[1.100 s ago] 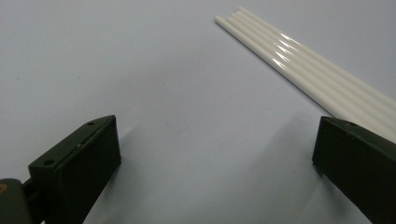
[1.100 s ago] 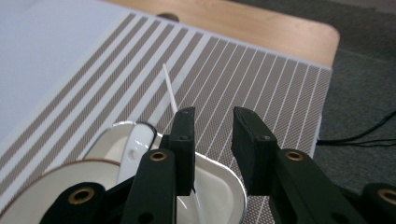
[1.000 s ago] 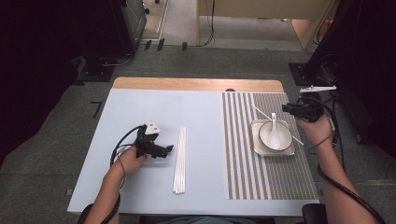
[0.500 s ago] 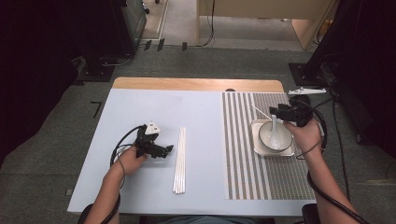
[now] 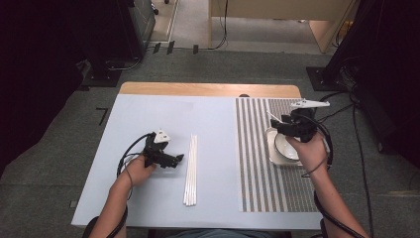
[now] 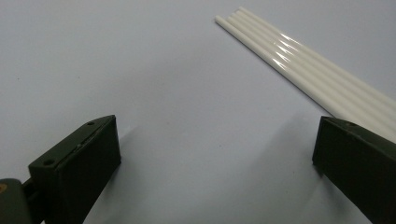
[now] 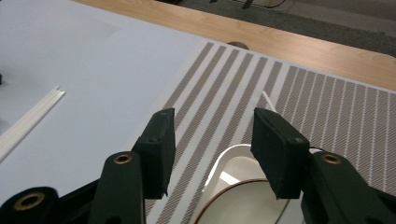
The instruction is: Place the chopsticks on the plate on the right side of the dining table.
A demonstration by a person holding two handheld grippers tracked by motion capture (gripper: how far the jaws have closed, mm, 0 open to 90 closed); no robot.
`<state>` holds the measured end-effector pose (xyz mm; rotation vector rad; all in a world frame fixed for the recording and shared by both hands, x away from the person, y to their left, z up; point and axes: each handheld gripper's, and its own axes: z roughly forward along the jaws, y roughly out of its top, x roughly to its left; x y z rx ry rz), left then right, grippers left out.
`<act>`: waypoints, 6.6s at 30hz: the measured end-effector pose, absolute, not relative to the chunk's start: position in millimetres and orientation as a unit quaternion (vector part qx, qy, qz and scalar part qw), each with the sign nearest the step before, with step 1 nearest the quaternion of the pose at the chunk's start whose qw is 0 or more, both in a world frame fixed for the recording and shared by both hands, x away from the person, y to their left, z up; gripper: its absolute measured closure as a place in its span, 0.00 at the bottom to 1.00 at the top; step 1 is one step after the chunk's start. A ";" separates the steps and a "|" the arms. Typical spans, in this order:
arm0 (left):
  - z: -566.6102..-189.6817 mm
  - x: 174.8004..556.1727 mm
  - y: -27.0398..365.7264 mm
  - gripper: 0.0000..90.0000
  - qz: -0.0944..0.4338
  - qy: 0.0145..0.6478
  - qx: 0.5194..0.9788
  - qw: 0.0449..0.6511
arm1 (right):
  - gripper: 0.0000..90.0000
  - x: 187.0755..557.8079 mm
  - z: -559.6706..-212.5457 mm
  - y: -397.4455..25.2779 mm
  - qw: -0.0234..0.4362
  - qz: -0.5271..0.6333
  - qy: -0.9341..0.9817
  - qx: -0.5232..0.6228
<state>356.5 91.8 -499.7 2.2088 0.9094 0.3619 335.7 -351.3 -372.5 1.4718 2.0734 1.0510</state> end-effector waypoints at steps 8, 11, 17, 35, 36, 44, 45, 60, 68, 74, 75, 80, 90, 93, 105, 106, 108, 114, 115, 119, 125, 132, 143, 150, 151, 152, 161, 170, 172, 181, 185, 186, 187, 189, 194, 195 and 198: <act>-499.7 356.5 91.8 0.01 0.140 0.352 0.855 0.355 | 0.52 318.6 -374.1 -328.2 0.187 0.395 0.735 0.519; -499.7 356.5 91.8 0.01 0.140 0.352 0.855 0.355 | 0.51 315.3 -378.0 -319.1 0.176 0.407 0.729 0.521; -499.7 356.5 91.8 0.01 0.139 0.353 0.854 0.356 | 0.49 311.0 -389.2 -296.6 0.165 0.413 0.737 0.509; -499.6 356.7 92.1 0.01 0.140 0.351 0.856 0.354 | 0.49 303.9 -424.5 -233.8 0.162 0.416 0.760 0.472; -499.6 356.7 92.1 0.01 0.140 0.351 0.856 0.354 | 0.49 303.6 -426.7 -230.3 0.160 0.416 0.761 0.472; -499.6 356.7 92.1 0.01 0.140 0.351 0.856 0.354 | 0.51 302.4 -438.0 -204.1 0.153 0.416 0.770 0.458; -499.6 356.7 92.1 0.01 0.139 0.351 0.856 0.354 | 0.51 302.1 -438.6 -201.2 0.152 0.416 0.770 0.459; -499.6 356.8 92.1 0.01 0.140 0.351 0.856 0.354 | 0.53 304.5 -470.4 -160.2 0.139 0.407 0.786 0.444; -499.5 356.8 92.2 0.01 0.139 0.351 0.856 0.353 | 0.55 303.0 -484.3 -143.7 0.136 0.402 0.795 0.434; -499.5 356.8 92.1 0.01 0.139 0.351 0.856 0.354 | 0.58 300.2 -490.3 -131.9 0.138 0.395 0.804 0.421; -499.6 356.8 92.1 0.01 0.139 0.351 0.856 0.354 | 0.58 300.0 -490.6 -130.6 0.138 0.395 0.806 0.420; -499.5 356.8 92.1 0.01 0.139 0.351 0.856 0.354 | 0.59 300.5 -492.7 -128.7 0.135 0.392 0.808 0.419; -499.6 356.8 92.1 0.01 0.139 0.351 0.856 0.354 | 0.61 301.1 -494.9 -127.8 0.131 0.394 0.807 0.420; -499.6 356.8 92.1 0.01 0.139 0.351 0.856 0.354 | 0.62 300.5 -495.7 -128.0 0.131 0.393 0.807 0.420; -499.5 356.8 92.2 0.01 0.139 0.350 0.856 0.353 | 0.80 301.7 -495.2 -135.9 0.137 0.385 0.809 0.422; -499.5 356.8 92.2 0.01 0.139 0.350 0.856 0.353 | 0.83 302.2 -495.1 -136.7 0.137 0.384 0.809 0.423; -499.5 356.8 92.2 0.01 0.139 0.350 0.856 0.353 | 0.85 303.2 -494.7 -138.8 0.135 0.382 0.809 0.425; -499.6 356.7 92.0 0.01 0.140 0.351 0.855 0.354 | 0.90 307.6 -492.3 -147.8 0.127 0.381 0.805 0.437; -499.6 356.7 92.0 0.01 0.140 0.351 0.855 0.354 | 0.90 308.3 -492.3 -149.8 0.125 0.381 0.804 0.439; -499.6 356.8 92.1 0.01 0.139 0.351 0.856 0.354 | 0.91 309.6 -492.3 -156.7 0.130 0.377 0.802 0.444; -499.6 356.7 92.0 0.01 0.139 0.351 0.855 0.354 | 0.93 312.6 -492.9 -168.7 0.135 0.376 0.796 0.455; -499.6 356.8 92.0 0.01 0.139 0.352 0.855 0.354 | 0.95 318.4 -493.2 -177.6 0.141 0.370 0.797 0.456; -499.7 356.7 92.0 0.01 0.139 0.352 0.855 0.355 | 0.94 333.1 -495.3 -185.9 0.131 0.385 0.792 0.455; -499.6 356.7 92.1 0.01 0.139 0.352 0.855 0.355 | 0.85 325.3 -493.3 -193.2 0.122 0.397 0.790 0.451; -499.7 356.7 92.1 0.01 0.139 0.352 0.855 0.355 | 0.85 322.1 -492.3 -196.0 0.123 0.399 0.789 0.450; -499.6 356.7 92.1 0.01 0.139 0.351 0.855 0.354 | 0.86 318.8 -491.4 -198.7 0.125 0.399 0.789 0.449; -499.6 356.7 92.0 0.01 0.139 0.351 0.855 0.354 | 0.87 289.9 -488.8 -217.8 0.133 0.391 0.793 0.447; -499.6 356.7 92.0 0.01 0.140 0.351 0.855 0.354 | 0.89 281.5 -493.3 -218.6 0.133 0.378 0.803 0.441; -499.6 356.7 92.1 0.01 0.140 0.351 0.856 0.354 | 0.89 280.6 -494.0 -217.7 0.138 0.376 0.805 0.438; -499.7 356.7 92.0 0.01 0.140 0.351 0.855 0.354 | 0.92 278.6 -496.7 -215.7 0.158 0.374 0.807 0.429; -499.6 356.7 91.9 0.01 0.140 0.351 0.856 0.354 | 0.93 279.3 -497.3 -216.7 0.155 0.376 0.808 0.426; -499.6 356.7 91.9 0.01 0.140 0.351 0.856 0.354 | 0.93 279.3 -497.3 -216.7 0.155 0.376 0.808 0.426; -499.7 356.7 91.9 0.01 0.140 0.351 0.855 0.354 | 0.94 281.3 -496.6 -217.4 0.149 0.376 0.809 0.427; -499.6 356.7 91.9 0.01 0.140 0.351 0.855 0.354 | 0.94 282.4 -496.7 -218.9 0.140 0.380 0.804 0.435; -499.6 356.7 92.0 0.01 0.140 0.351 0.855 0.354 | 0.95 285.2 -497.1 -223.5 0.116 0.394 0.790 0.456; -499.6 356.7 92.0 0.01 0.140 0.352 0.855 0.354 | 0.94 286.3 -496.9 -224.5 0.108 0.396 0.787 0.461; -499.6 356.7 92.0 0.01 0.140 0.351 0.855 0.354 | 0.94 288.1 -495.5 -224.8 0.103 0.395 0.786 0.465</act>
